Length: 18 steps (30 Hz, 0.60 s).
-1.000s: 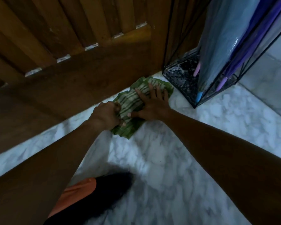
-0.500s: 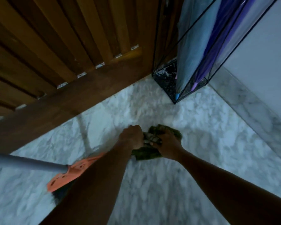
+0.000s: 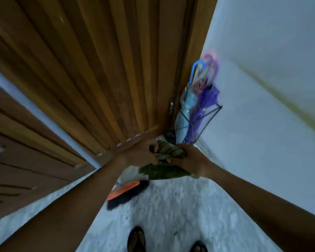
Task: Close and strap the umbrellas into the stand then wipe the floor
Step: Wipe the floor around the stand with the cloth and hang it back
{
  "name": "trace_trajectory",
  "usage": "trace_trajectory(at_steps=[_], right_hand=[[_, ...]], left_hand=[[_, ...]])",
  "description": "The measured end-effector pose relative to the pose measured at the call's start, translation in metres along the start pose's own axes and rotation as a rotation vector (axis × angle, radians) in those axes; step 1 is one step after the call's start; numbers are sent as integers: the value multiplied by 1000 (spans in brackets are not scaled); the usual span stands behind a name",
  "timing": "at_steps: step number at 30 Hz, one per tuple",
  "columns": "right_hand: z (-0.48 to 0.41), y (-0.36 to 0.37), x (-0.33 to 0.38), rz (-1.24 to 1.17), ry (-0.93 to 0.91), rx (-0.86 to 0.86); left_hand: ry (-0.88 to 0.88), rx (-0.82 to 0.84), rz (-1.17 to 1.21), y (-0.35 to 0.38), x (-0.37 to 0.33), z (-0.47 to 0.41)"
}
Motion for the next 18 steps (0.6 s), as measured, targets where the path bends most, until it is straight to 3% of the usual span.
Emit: trace_trajectory(at_steps=[4,6,8,12,18], right_hand=[[86,-24,162,-399,-142,348],[111,-31,231,-563,-217,442],[130,-33,300,-547,-311,462],[164,-16,437,-145,-419,432],[201,67,615,614,-806,-13]], left_hand=[[67,-113,-86,-70,-104,157],[89,-151,-136,-99,-146,232],[91,-205,-181,-125,-180,305],[74,-406,-350,-168,-214,446],[-99,-638,-531,-191,-146,631]])
Point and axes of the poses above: each hand's wrist, its own z-axis away from the middle knuckle, its own y-axis out of the palm, x = y × z, the point moved 5 cm from there along -z, towards the middle knuckle, and after that the axes turned 13 degrees about x, right-handed, at the moved point
